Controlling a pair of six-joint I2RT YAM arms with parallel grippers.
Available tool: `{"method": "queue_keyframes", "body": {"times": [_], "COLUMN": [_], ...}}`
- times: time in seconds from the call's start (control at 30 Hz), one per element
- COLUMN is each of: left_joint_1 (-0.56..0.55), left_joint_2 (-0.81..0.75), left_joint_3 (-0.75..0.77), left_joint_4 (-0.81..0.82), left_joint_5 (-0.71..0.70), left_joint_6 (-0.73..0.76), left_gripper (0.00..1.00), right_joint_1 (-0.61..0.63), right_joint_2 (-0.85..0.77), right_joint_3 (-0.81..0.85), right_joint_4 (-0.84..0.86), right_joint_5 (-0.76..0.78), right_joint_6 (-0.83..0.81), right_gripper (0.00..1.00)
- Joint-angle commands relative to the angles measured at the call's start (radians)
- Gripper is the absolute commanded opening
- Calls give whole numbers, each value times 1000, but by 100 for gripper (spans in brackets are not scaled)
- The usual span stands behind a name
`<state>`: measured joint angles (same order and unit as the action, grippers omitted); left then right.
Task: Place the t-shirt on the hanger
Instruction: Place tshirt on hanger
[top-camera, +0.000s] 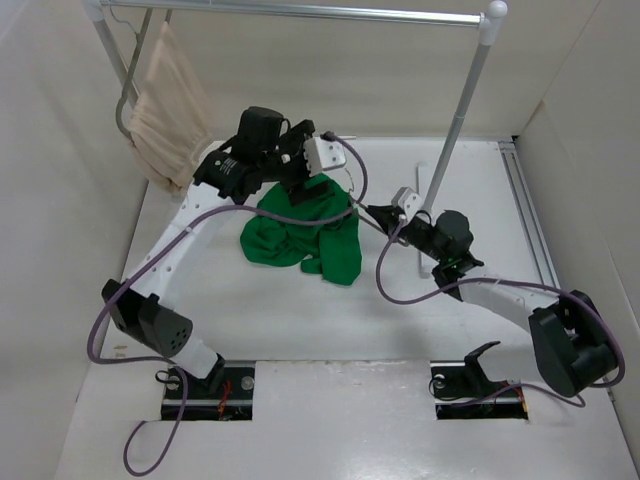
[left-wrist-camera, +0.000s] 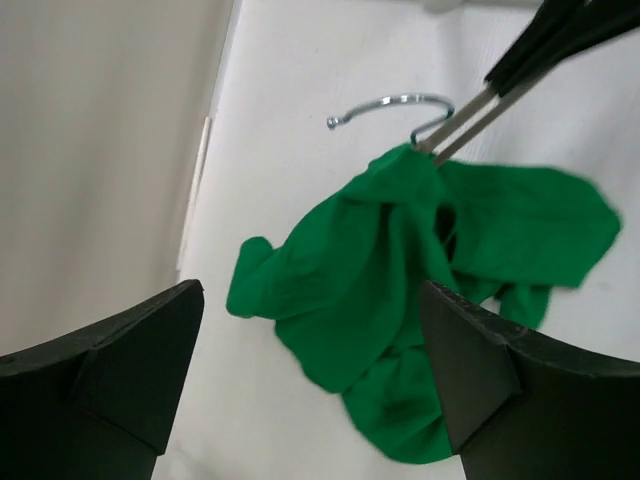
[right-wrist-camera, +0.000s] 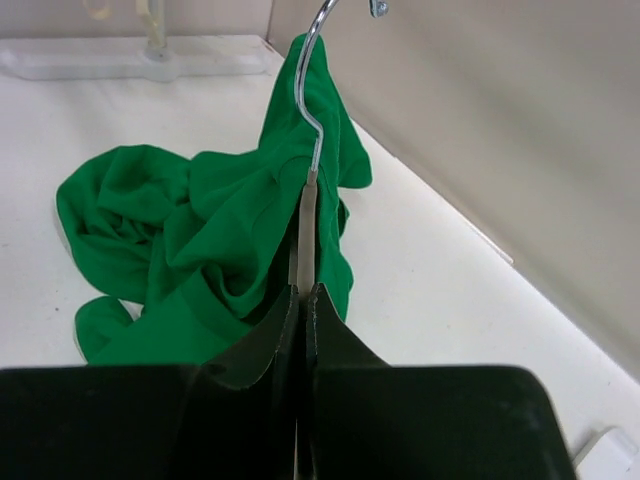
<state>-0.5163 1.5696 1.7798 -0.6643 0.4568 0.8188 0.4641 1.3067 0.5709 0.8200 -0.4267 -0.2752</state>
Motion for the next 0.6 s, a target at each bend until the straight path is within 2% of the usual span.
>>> {"method": "queue_keyframes", "body": {"times": [0.0,0.13,0.3,0.43,0.5,0.57], "left_joint_1": [22,58,58,48,48,48], "left_joint_2": [-6,44,131,217,227,253], "left_joint_3": [-120,-129,-102,-65,-65,-56], "left_joint_4": [90,91,68,-23,-95,-157], "left_joint_5": [-90,54,118,108,108,108], "left_joint_6": [276,405,491,580,615,629], "left_gripper": [86,91,94,92,79,55], "right_joint_1": [-7,-16,-16,-16,-25,-25], "right_joint_2": [-44,-55,-64,-86,-95,-95], "right_joint_3": [6,6,6,17,17,26], "right_joint_4": [24,15,-36,-45,-45,-56], "right_joint_5": [-79,-136,-193,-215,-215,-215], "right_joint_6": [-58,-58,-79,-90,-90,-90], "right_gripper": [0,0,0,0,0,0]}}
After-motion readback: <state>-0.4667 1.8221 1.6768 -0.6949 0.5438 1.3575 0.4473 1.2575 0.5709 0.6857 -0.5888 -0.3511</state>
